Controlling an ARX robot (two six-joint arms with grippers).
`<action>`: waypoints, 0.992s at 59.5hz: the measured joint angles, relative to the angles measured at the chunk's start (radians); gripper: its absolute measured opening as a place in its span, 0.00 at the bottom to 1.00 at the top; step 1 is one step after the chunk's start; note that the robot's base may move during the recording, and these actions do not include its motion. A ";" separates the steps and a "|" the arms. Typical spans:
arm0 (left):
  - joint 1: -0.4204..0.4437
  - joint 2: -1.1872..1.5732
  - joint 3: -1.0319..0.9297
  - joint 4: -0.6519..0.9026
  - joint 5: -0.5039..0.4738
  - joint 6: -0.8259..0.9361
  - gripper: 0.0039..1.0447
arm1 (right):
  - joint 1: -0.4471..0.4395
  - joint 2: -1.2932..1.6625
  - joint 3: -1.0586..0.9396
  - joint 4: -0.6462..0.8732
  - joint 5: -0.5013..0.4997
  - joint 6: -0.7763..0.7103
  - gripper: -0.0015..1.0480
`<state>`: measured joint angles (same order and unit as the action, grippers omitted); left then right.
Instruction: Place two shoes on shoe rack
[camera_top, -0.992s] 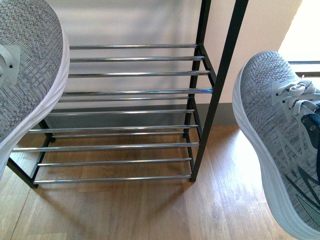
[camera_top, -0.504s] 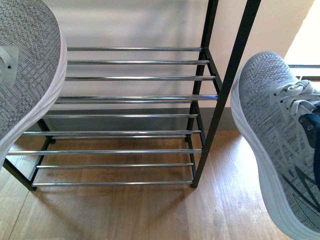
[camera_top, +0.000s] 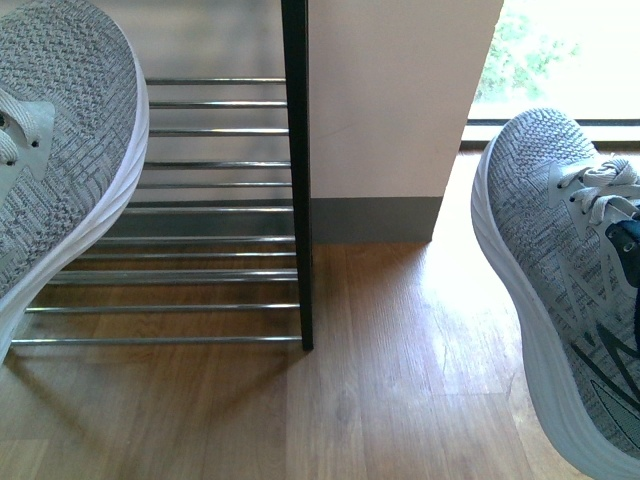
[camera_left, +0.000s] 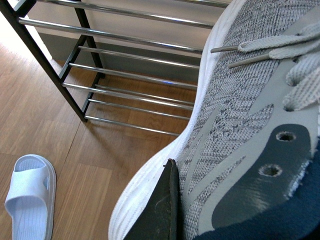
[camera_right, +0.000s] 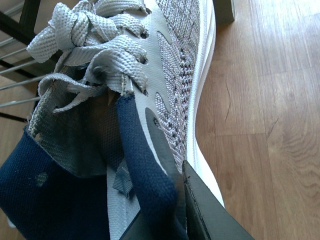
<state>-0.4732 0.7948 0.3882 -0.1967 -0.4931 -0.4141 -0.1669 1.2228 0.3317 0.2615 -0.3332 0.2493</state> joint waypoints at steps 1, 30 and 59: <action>0.000 0.000 0.000 0.000 -0.001 0.000 0.01 | 0.000 0.000 0.000 0.000 -0.001 0.000 0.01; -0.001 -0.002 0.000 0.000 -0.005 0.000 0.01 | -0.001 0.000 0.000 0.000 -0.003 0.000 0.01; 0.003 -0.002 0.000 0.000 -0.004 0.000 0.01 | 0.002 0.000 0.000 0.000 0.001 -0.001 0.01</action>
<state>-0.4706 0.7925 0.3878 -0.1967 -0.4973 -0.4137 -0.1646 1.2228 0.3313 0.2615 -0.3325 0.2481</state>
